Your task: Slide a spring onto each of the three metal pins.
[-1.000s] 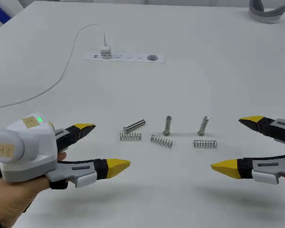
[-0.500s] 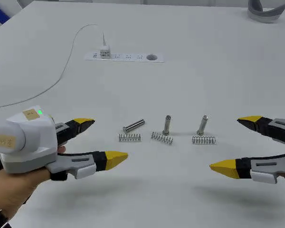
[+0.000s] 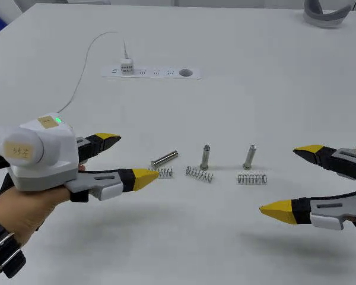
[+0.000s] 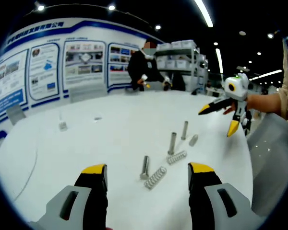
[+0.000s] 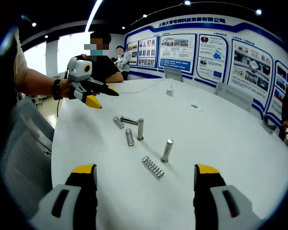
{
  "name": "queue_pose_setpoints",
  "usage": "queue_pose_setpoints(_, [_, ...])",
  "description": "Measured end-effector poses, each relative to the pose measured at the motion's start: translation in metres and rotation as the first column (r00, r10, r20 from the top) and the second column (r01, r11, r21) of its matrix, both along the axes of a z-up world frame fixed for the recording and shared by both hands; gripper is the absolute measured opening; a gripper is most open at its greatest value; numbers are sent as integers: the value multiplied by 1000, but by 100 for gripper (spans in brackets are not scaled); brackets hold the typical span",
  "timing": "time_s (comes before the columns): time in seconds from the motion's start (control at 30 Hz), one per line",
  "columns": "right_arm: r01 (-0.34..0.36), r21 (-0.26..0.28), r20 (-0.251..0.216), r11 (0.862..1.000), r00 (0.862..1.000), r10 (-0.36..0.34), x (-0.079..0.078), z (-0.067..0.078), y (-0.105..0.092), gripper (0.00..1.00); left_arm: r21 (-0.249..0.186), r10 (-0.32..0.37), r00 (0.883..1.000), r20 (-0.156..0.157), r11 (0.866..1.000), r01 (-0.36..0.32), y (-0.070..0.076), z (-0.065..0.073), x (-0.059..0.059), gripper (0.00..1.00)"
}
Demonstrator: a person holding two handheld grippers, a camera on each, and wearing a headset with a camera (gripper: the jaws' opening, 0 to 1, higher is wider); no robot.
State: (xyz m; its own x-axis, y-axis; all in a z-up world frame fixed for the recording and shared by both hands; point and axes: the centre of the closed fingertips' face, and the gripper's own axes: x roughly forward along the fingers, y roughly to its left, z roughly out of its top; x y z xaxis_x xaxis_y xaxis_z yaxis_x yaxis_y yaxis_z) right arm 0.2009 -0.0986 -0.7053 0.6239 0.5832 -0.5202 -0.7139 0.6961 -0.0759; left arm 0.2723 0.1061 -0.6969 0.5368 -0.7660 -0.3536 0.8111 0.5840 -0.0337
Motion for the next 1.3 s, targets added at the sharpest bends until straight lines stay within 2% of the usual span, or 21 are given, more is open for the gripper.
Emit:
queue_pose_setpoints(0.17, [-1,-2,-2,1000,1000,1,0,0,0,84,19,-6,1000,-2,1000,7,-6,-1,11,67])
queue_pose_setpoints(0.33, [1,-2,-2,1000,1000,-1,-1,0,0,84,19,-4,1000,-9,1000,4,-12,0,21,65])
queue_pose_setpoints(0.47, [1,-4,-6,1000,1000,-1,-2,-1,0,84,26,-12,1000,-11,1000,12,-19,-1,26,61])
queue_pose_setpoints(0.9, [3,-4,-12,1000,1000,-3,-2,-3,-1,84,108,-50,999,-3,993,50,-43,-12,41,54])
queue_pose_setpoints(1.1, [6,-4,-16,1000,1000,-6,-2,-4,-2,84,152,-64,998,-7,986,64,-46,-20,44,49])
queue_pose_setpoints(1.3, [8,-6,-23,1000,1000,-8,-3,-6,-3,84,186,-62,998,-26,980,66,-46,-30,46,46])
